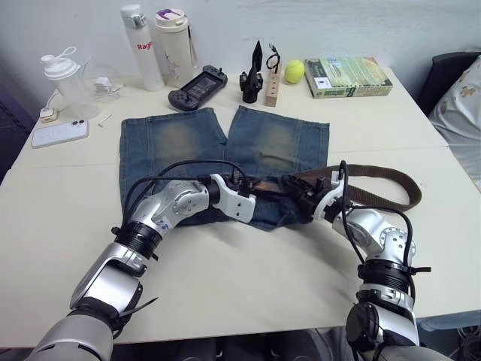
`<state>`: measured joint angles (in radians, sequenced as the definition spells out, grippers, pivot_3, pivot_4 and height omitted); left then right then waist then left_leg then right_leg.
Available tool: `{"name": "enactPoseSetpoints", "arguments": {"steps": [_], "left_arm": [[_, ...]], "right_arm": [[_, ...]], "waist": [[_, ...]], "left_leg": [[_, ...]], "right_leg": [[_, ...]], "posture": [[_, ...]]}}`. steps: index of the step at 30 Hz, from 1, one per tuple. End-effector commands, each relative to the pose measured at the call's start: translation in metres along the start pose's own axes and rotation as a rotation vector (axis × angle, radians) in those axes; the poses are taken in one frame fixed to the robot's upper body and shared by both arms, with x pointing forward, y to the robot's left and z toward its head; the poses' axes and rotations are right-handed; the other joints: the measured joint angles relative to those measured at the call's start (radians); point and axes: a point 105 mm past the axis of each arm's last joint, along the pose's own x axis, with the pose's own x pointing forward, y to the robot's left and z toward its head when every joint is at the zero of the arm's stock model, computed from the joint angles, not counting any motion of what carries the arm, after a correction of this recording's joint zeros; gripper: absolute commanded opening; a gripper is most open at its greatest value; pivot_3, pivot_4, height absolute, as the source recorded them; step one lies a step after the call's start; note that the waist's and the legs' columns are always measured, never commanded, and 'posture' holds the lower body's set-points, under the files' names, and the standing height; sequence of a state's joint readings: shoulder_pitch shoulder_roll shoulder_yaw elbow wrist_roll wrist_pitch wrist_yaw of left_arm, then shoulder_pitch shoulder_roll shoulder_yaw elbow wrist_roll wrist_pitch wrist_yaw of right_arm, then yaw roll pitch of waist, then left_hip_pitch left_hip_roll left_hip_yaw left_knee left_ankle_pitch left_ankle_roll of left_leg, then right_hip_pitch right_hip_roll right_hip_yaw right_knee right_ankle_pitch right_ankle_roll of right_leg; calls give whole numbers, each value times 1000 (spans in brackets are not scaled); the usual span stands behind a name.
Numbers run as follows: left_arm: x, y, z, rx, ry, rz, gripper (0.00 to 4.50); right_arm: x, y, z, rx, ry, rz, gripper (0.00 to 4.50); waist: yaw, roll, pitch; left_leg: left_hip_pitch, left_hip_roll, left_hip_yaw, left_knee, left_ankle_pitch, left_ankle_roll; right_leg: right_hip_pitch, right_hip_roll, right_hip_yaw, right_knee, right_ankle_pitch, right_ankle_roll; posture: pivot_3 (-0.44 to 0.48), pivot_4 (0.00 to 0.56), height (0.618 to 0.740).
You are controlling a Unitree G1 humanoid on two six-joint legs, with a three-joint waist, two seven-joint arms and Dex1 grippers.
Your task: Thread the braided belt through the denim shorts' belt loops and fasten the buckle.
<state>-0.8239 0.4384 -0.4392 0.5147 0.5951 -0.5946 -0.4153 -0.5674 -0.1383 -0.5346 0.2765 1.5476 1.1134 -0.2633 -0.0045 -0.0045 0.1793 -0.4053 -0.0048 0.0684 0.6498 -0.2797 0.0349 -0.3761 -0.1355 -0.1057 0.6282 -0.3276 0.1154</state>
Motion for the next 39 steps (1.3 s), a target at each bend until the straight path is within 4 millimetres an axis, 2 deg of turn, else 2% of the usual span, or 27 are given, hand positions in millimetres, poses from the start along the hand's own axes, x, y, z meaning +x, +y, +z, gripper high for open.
{"name": "enactPoseSetpoints", "arguments": {"steps": [1, 6, 9, 11, 13, 15, 19, 21, 23, 27, 33, 36, 39], "left_arm": [[9, -10, 12, -15, -46, -65, 0], [16, -11, 16, -26, -57, -74, 0], [20, -4, 22, -48, -75, -51, 0], [21, 0, 23, -58, -80, -41, 0], [22, 6, 26, -48, -88, -35, 0], [25, 10, 30, -48, -100, -31, 0], [30, 7, 39, -40, -126, -55, 0], [30, 9, 40, -35, -131, -53, 0], [28, 12, 40, -33, -130, -50, 0], [26, 13, 38, -44, -128, -48, 0], [26, 12, 38, -57, -123, -45, 0], [27, 12, 38, -65, -123, -42, 0], [26, 13, 39, -57, -127, -47, 0]], "right_arm": [[-17, 14, 6, -87, -46, 40, 3029], [-37, 22, -3, -340, -31, -5, 3029], [-56, 41, -4, -570, -59, 10, 3029], [-63, 45, -4, -696, -66, -10, 3029], [-69, 55, -16, -861, -28, 15, 3029], [-73, 57, -35, -1043, 61, 29, 3029], [-76, 32, -67, -1403, 256, -6, 3029], [-77, 18, -71, -1565, 308, -37, 3029], [-77, 1, -64, -1771, 350, -112, 3029], [-77, -15, -56, -2049, 414, -162, 3029], [-74, -33, -47, -2258, 472, -238, 3029], [-71, -36, -42, -2281, 443, -282, 2263], [-73, -46, -38, -2241, 466, -339, 987]], "waist": [[1, 0, 0], [8, 0, 0], [12, 0, 0], [19, 0, 0], [26, 0, 0], [30, -1, 1], [34, -1, 1], [34, -2, 1], [33, -2, 1], [34, -3, 2], [34, -3, 2], [34, -3, 2], [35, -3, 2]], "left_leg": [[0, 0, 0, 0, 0, 0], [-1, -1, 0, 2, -1, 2], [-1, -1, 0, 2, -1, 2], [-2, -1, 0, 2, -1, 3], [-1, -1, 0, 3, -2, 3], [-2, -1, 0, 3, -2, 3], [-2, -1, 0, 4, -2, 4], [-3, -2, 0, 6, -3, 5], [-3, -2, 0, 8, -3, 5], [-5, -2, -1, 11, -4, 6], [-4, -2, -1, 13, -3, 5], [-3, -2, -3, 14, -3, 5], [-3, -2, -3, 14, -3, 5]], "right_leg": [[0, 0, 0, 0, 0, 0], [0, -1, 0, -1, 0, 0], [0, -1, 0, -1, 0, 0], [0, -1, 0, -1, 0, 0], [1, -1, 0, -2, 0, 1], [0, 0, 0, -1, 0, 1], [1, 0, -1, -2, 0, 1], [1, -1, -1, -2, 1, 2], [1, -1, -1, -2, 1, 3], [1, -1, -1, -2, 2, 3], [3, 0, -2, -1, 2, 3], [5, 0, -3, -2, 2, 4], [6, 0, -4, -2, 2, 4]], "posture": [[0, 150, 723], [0, 150, 723], [0, 150, 723], [0, 150, 723], [0, 150, 723], [0, 150, 723], [0, 150, 723], [0, 150, 723], [0, 150, 723], [0, 150, 723], [0, 150, 723], [0, 150, 723], [0, 150, 723]]}}
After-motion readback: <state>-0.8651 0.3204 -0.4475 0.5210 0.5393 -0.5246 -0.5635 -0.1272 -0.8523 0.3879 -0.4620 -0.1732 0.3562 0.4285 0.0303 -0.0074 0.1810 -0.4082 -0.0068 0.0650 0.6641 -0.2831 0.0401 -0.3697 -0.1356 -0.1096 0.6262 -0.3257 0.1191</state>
